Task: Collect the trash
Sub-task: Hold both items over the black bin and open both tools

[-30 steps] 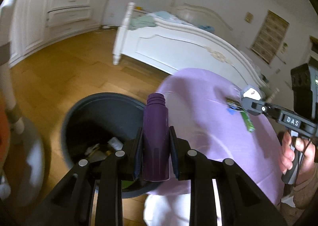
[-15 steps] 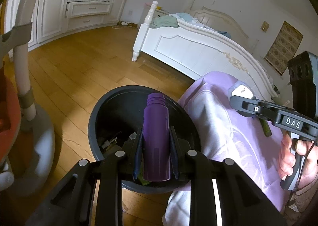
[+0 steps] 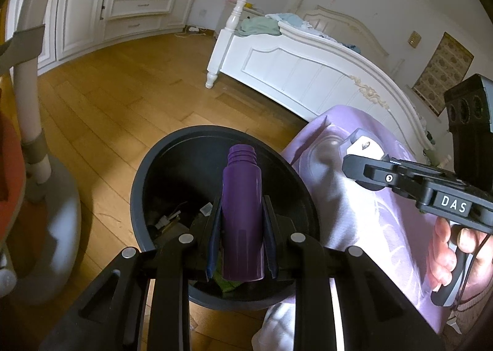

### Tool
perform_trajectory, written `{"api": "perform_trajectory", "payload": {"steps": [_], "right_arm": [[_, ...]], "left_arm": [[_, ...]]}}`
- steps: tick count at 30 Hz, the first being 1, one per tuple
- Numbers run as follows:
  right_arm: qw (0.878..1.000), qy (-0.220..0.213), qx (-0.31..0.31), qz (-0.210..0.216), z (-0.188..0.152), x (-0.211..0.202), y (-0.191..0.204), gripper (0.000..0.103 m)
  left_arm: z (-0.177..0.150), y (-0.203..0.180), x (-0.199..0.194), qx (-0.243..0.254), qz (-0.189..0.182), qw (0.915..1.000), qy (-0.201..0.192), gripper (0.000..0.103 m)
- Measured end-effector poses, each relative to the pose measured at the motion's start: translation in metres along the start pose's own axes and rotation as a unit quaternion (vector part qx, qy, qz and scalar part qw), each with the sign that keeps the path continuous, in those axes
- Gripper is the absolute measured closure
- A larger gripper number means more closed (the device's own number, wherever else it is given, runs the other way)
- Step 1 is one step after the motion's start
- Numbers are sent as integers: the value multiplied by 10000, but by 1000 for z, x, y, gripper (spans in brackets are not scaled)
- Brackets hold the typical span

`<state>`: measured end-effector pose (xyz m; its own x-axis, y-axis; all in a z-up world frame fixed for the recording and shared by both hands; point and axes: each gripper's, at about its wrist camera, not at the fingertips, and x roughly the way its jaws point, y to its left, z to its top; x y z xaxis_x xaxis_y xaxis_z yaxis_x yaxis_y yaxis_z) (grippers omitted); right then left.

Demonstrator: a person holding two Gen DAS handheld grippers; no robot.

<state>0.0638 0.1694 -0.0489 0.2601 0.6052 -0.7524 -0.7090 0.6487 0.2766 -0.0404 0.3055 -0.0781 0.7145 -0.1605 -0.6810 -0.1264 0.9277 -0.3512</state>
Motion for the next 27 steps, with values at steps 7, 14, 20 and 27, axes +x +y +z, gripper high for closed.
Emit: {"api": "perform_trajectory", "payload": {"steps": [7, 14, 20, 27], "right_arm": [[10000, 24, -5, 41, 3, 7, 3, 85], [10000, 53, 9, 51, 2, 12, 2, 85], [9999, 91, 43, 68, 2, 15, 0, 85], [9997, 77, 177, 124, 2, 13, -6, 70]], "left_arm": [[0, 0, 2, -20, 59, 10000, 37, 77], [2, -2, 3, -29, 97, 9999, 66, 77], [5, -2, 6, -74, 207, 9997, 120, 76], [7, -4, 7, -81, 293, 9993, 198, 67]]}}
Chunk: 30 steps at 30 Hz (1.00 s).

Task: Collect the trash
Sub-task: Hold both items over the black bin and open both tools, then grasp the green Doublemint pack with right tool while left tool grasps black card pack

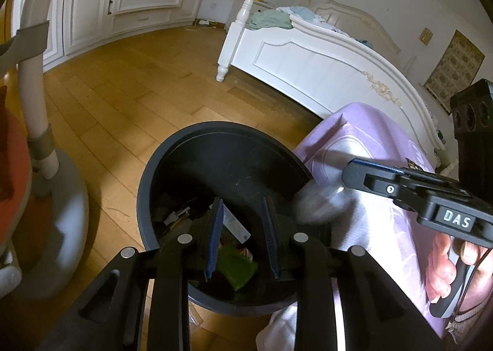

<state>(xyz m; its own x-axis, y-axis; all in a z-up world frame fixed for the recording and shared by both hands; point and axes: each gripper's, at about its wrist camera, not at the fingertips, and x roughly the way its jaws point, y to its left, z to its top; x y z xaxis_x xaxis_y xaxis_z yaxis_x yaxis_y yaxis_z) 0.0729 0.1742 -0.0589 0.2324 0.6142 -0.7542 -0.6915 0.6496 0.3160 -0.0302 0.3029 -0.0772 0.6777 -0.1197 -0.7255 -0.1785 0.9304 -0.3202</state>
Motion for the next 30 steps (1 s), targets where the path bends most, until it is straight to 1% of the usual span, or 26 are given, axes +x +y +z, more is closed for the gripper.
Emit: {"api": "perform_trajectory", "payload": {"steps": [1, 2, 3, 4, 7, 8, 9, 11, 12, 13, 16, 22, 26, 30], "right_arm": [[10000, -38, 15, -1, 0, -2, -1, 56], [9999, -111, 31, -11, 0, -5, -2, 42], [9998, -192, 40, -26, 0, -8, -2, 35], [9996, -286, 49, -37, 0, -14, -4, 30], [9992, -354, 154, 34, 0, -23, -9, 30], [9990, -392, 201, 54, -1, -27, -12, 30], [9987, -433, 244, 71, -2, -32, -15, 30], [9978, -549, 363, 71, -6, -44, -24, 30], [9974, -588, 419, 66, -8, -49, -28, 30], [9966, -645, 518, 51, -12, -56, -34, 30], [9942, -800, 722, -54, -21, -76, -52, 30], [9866, -1139, 1029, -553, -47, -122, -95, 30], [9787, -1341, 1239, -944, -74, -151, -130, 30], [9705, -1343, 1375, -1454, -98, -166, -159, 30]], "left_arm": [[0, -1, -1, -2, 30, 10000, -10, 62], [1, -2, -1, -3, 56, 10000, -29, 49], [1, -4, -3, 8, 89, 9999, -83, 41], [1, -5, -4, 26, 109, 9999, -128, 39], [2, -10, -5, 83, 163, 9997, -169, 31], [2, -13, -6, 100, 186, 9996, -174, 25], [3, -17, -7, 135, 220, 9995, -200, 22], [4, -26, -8, 220, 237, 9992, -244, 19], [5, -31, -9, 242, 229, 9991, -245, 15], [6, -36, -9, 263, 210, 9991, -251, 14], [9, -59, -8, 435, 77, 9988, -230, 14], [18, -122, 2, 920, -238, 9953, -177, 14], [22, -172, 16, 1241, -487, 9910, -146, 14], [23, -220, 34, 1637, -694, 9840, -50, 14]]}}
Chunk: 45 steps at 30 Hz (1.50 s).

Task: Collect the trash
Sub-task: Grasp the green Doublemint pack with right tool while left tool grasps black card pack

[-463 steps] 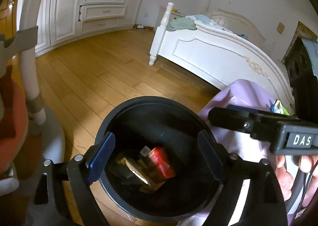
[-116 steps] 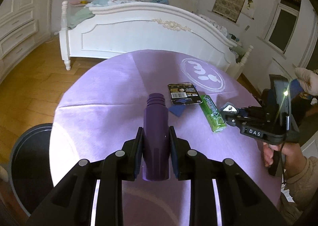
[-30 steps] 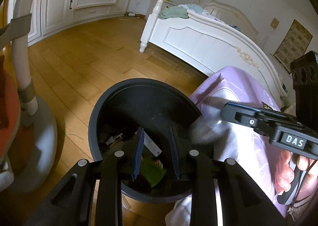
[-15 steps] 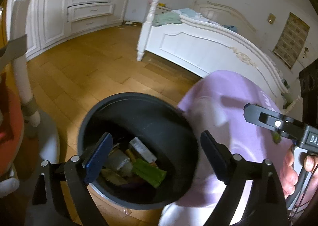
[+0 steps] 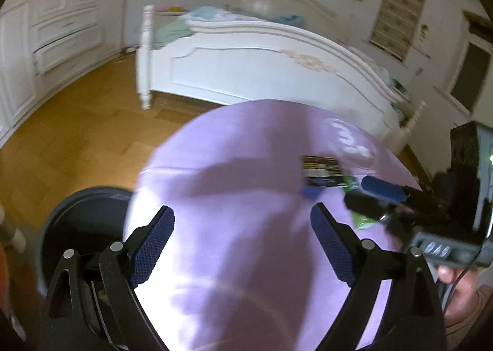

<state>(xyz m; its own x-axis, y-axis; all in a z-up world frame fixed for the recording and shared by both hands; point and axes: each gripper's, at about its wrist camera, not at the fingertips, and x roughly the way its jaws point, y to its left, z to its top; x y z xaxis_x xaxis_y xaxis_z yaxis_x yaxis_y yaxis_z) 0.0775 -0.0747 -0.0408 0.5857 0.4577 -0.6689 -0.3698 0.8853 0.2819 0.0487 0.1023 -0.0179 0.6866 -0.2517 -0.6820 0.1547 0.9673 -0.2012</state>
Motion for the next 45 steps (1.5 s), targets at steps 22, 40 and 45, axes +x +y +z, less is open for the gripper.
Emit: {"api": "perform_trajectory", "payload": {"steps": [22, 40, 45], "right_arm": [[9958, 501, 21, -768, -26, 6, -87, 71], [9962, 460, -28, -735, -19, 5, -97, 71], [9960, 465, -51, -759, -19, 6, -96, 71]], "left_arm": [[30, -82, 108, 455, -248, 9942, 945, 14], [32, -103, 131, 903, -18, 9919, 889, 39], [29, -102, 127, 1030, -155, 9907, 872, 44]]}}
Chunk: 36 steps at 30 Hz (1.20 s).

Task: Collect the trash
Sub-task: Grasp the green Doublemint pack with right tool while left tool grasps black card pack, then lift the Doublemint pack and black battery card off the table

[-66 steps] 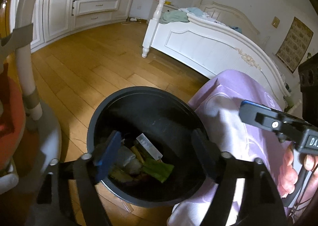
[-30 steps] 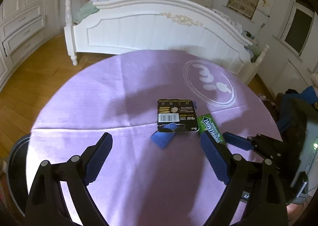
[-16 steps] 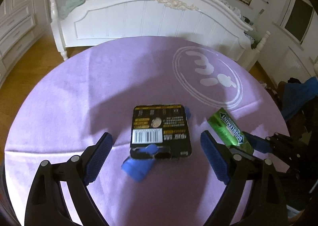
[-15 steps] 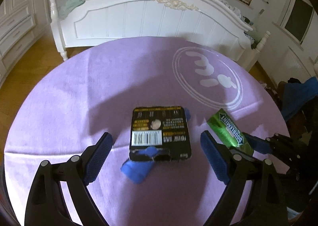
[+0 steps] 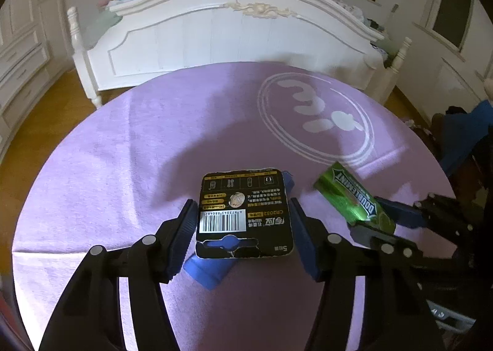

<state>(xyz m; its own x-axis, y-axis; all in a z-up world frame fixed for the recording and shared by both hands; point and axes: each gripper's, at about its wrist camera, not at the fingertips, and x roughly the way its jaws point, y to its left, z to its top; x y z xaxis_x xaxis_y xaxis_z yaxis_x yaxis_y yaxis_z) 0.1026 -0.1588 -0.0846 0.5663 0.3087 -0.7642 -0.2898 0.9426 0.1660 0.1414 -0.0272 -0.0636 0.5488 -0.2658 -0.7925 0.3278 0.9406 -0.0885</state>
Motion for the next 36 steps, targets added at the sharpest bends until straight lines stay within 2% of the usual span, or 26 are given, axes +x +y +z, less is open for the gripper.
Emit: {"api": "perform_trajectory", "payload": {"steps": [10, 21, 36], "right_arm": [[10000, -3, 44, 6, -1, -1, 1, 71], [9999, -21, 141, 20, -6, -3, 1, 71], [9988, -70, 327, 368, -17, -20, 13, 71]], "left_arm": [[-8, 3, -9, -160, -164, 9997, -20, 44], [-21, 3, -48, -319, -345, 9982, -364, 44], [-59, 12, -105, -692, -202, 9939, -831, 44]]}}
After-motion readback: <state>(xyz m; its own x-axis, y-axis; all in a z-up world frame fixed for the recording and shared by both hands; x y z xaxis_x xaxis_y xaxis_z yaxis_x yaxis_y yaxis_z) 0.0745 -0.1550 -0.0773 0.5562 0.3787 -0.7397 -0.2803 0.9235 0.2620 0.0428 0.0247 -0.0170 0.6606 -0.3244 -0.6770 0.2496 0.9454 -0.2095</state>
